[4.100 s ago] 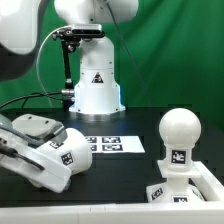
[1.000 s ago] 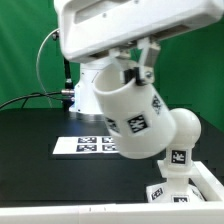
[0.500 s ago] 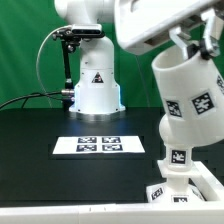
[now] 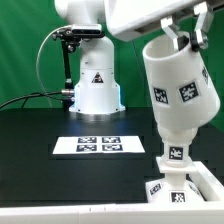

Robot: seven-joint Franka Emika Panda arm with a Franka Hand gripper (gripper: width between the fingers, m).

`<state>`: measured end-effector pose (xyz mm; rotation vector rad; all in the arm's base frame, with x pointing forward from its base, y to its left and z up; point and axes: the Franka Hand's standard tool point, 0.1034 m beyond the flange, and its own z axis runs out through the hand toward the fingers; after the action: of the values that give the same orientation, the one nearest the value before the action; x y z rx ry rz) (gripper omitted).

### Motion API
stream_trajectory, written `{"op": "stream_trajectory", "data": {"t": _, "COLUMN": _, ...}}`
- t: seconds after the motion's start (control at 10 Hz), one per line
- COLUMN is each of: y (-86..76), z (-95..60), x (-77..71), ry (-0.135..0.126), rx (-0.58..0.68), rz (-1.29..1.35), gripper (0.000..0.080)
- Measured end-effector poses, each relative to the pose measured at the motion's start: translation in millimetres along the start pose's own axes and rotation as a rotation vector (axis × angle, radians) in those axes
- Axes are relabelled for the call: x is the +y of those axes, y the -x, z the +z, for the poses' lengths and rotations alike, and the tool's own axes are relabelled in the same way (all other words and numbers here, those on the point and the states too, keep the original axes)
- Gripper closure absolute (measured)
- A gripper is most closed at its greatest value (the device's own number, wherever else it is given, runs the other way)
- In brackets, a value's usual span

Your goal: Assemble lamp

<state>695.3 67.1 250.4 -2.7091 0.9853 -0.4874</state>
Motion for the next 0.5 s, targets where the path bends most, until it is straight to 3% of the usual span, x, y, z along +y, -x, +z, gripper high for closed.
{"op": "stream_trajectory", "data": {"t": 0.4, "y": 0.6, "z": 3.7, "x": 0.6, "ry": 0.000, "rx": 0.004, "rz": 0.000, "gripper": 0.0751}}
{"op": "stream_trajectory", "data": {"t": 0.5, "y": 3.8, "z": 2.0, "x": 2.5, "ry": 0.016, "rx": -0.012, "rz": -0.014, "gripper": 0.0751}}
